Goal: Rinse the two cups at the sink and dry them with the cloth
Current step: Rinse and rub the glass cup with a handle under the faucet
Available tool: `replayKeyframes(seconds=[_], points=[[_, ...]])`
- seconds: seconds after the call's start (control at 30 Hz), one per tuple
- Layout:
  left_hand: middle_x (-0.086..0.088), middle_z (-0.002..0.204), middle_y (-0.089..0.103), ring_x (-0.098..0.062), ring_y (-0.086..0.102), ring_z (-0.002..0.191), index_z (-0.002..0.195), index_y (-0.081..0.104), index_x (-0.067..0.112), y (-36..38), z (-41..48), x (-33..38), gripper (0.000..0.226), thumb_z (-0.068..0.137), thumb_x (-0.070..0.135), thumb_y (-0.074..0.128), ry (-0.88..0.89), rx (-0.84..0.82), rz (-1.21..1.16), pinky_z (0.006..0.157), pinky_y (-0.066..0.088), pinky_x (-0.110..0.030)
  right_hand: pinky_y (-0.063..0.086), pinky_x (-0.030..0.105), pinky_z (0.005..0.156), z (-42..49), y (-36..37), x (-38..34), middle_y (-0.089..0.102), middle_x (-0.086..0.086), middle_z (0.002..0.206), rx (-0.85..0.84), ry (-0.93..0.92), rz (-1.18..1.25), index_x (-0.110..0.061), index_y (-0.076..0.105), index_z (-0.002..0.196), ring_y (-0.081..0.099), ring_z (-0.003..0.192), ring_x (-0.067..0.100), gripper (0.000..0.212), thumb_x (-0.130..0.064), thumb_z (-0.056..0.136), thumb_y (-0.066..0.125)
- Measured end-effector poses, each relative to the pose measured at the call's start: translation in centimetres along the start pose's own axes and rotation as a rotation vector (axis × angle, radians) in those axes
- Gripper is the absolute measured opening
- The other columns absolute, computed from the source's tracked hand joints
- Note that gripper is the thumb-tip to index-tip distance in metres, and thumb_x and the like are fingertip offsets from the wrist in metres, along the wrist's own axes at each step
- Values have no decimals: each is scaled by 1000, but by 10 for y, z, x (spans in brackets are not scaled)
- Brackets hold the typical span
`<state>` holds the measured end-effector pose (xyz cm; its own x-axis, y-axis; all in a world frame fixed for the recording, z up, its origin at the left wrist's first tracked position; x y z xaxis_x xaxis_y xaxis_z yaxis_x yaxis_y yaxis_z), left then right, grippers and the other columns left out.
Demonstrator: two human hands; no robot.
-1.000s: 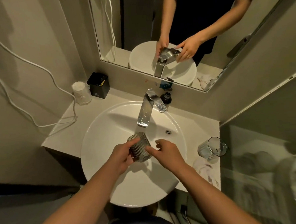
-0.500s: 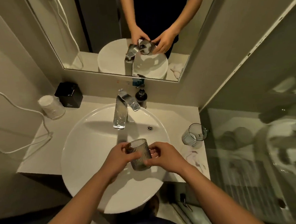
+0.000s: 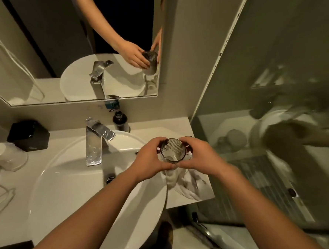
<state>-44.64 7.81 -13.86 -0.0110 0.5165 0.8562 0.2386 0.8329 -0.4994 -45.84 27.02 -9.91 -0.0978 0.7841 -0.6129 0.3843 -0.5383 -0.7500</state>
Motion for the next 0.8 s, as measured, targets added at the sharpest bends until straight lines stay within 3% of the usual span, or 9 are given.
replayKeyframes(seconds=[0.2,0.33,0.43,0.53,0.63,0.8], points=[[-4,127,59,-20,58,114,136,53,11,13,38,-8,85,64,27,95,68,-41,159,96,46,-27,54,43,91,34,-1,15,64,2,117,-39,-14,-157,-17,60,128,61,104,20,75,-39,64,91],[-6,128,58,-21,58,114,137,52,10,15,50,-23,87,64,28,95,49,-72,196,95,47,-28,51,43,94,53,10,25,63,3,120,-78,-15,-252,-18,56,130,61,109,24,78,-39,64,91],[-2,123,59,-19,59,108,134,55,12,17,57,-35,84,64,33,96,21,-99,215,87,43,-24,47,42,97,64,17,30,65,3,119,-99,-43,-333,-19,56,130,57,110,24,76,-42,66,89],[-1,111,61,-20,60,97,121,58,13,18,64,-41,74,63,38,95,15,-127,260,78,46,-28,43,38,91,74,26,35,63,-1,108,-109,-80,-428,-22,58,118,53,107,23,62,-46,67,85],[-2,107,61,-21,60,92,115,59,11,16,72,-43,69,63,36,95,3,-168,294,80,52,-36,36,34,82,85,32,39,58,-4,96,-119,-99,-478,-23,57,105,51,101,23,52,-47,67,83],[-3,101,62,-23,61,88,110,61,12,16,87,-51,68,58,38,96,-6,-238,372,77,52,-37,34,34,80,98,38,42,54,-3,93,-138,-117,-521,-21,57,102,51,101,23,50,-48,69,83]])
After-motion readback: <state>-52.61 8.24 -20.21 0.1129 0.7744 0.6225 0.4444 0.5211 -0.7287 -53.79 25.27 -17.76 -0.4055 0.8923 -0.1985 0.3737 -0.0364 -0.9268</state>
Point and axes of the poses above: each hand's wrist, its own z-axis towards the middle knuckle, its own y-axis out of the palm, x = y × z, the point moved 2 cm from there along z, towards the middle knuckle
